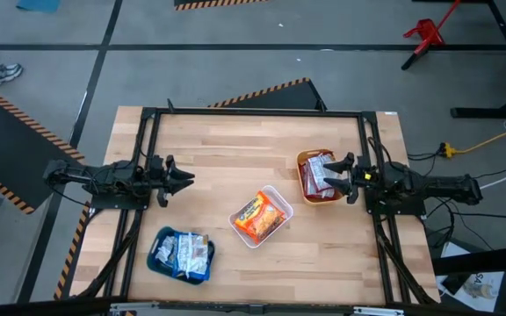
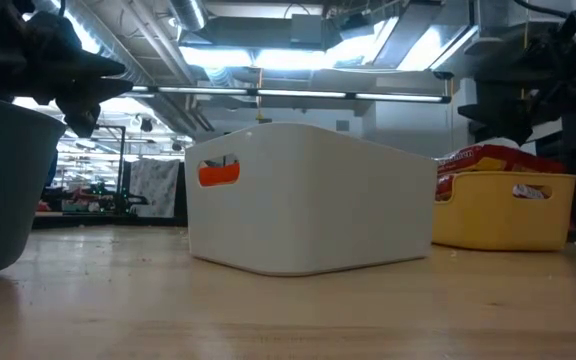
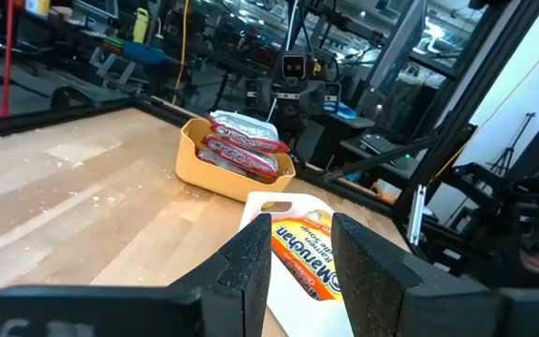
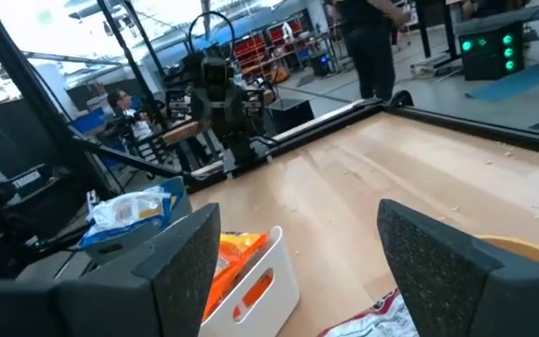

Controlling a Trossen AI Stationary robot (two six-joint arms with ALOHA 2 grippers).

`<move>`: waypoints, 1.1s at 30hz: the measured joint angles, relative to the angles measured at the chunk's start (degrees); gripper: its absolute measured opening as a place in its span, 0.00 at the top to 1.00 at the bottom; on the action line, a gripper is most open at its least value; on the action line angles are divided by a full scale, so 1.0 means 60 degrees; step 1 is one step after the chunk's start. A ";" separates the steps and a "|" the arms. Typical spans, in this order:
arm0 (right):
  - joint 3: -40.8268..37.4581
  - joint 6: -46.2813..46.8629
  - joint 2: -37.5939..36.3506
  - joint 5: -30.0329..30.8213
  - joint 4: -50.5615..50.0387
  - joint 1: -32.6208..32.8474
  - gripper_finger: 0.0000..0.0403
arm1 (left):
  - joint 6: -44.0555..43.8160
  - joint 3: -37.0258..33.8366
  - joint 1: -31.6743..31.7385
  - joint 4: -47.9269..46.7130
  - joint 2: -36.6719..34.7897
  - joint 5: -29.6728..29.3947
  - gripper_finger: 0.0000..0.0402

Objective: Sort Maruchan noodles
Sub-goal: Return to Home Position

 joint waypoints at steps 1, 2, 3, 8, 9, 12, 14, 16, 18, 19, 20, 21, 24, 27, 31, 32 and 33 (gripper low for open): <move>0.0000 -0.0002 -0.0003 -0.0005 0.0000 0.0000 0.31 | 0.0003 0.0000 0.0000 0.0000 0.0000 0.0007 0.73; 0.0000 0.0000 0.0001 -0.0008 -0.0004 0.0000 0.31 | 0.0003 0.0000 0.0000 0.0000 0.0000 0.0028 0.73; 0.0000 0.0000 -0.0003 -0.0008 -0.0007 0.0000 0.31 | 0.0003 0.0000 0.0000 0.0000 0.0000 0.0035 0.73; 0.0000 0.0000 -0.0003 0.0023 -0.0004 0.0000 0.31 | 0.0283 0.0000 0.0000 -0.0002 0.0004 0.0049 0.73; 0.0000 0.0000 -0.0003 0.0021 -0.0004 0.0000 0.31 | 0.0286 0.0000 0.0000 -0.0004 0.0004 0.0049 0.73; 0.0000 0.0000 -0.0003 0.0015 -0.0007 0.0000 0.31 | 0.0255 0.0000 0.0000 -0.0004 0.0004 0.0058 0.73; 0.0000 0.0000 -0.0003 0.0014 -0.0007 0.0000 0.31 | 0.0254 0.0000 0.0000 -0.0004 0.0004 0.0057 0.73; 0.0000 0.0000 -0.0003 0.0014 -0.0007 0.0000 0.31 | 0.0258 0.0000 0.0000 -0.0004 0.0004 0.0057 0.73; 0.0000 0.0000 -0.0003 0.0014 -0.0007 0.0000 0.31 | 0.0254 0.0000 0.0000 -0.0004 0.0004 0.0057 0.73; 0.0000 0.0000 -0.0003 0.0014 -0.0010 0.0000 0.31 | 0.0254 0.0000 0.0000 -0.0004 0.0002 0.0057 0.73; 0.0000 0.0000 -0.0003 0.0014 -0.0007 0.0000 0.31 | 0.0254 0.0000 0.0000 -0.0004 0.0004 0.0057 0.73; 0.0000 0.0000 -0.0003 0.0012 -0.0011 0.0000 0.31 | 0.0258 0.0000 0.0000 -0.0004 0.0003 0.0057 0.73; 0.0000 0.0000 -0.0003 0.0014 -0.0010 0.0000 0.31 | 0.0254 0.0000 0.0000 -0.0004 0.0004 0.0057 0.73; 0.0000 0.0000 -0.0003 0.0012 -0.0011 0.0000 0.31 | 0.0254 0.0000 0.0000 -0.0004 0.0004 0.0057 0.73; 0.0000 0.0000 -0.0003 0.0012 -0.0011 0.0000 0.31 | 0.0254 0.0000 0.0000 -0.0004 0.0004 0.0057 0.73; 0.0000 0.0000 -0.0003 0.0013 -0.0011 0.0000 0.31 | 0.0254 0.0000 0.0000 -0.0004 0.0004 0.0057 0.73; 0.0000 0.0000 -0.0003 0.0014 -0.0011 0.0000 0.31 | 0.0257 0.0000 0.0000 -0.0004 0.0004 0.0057 0.73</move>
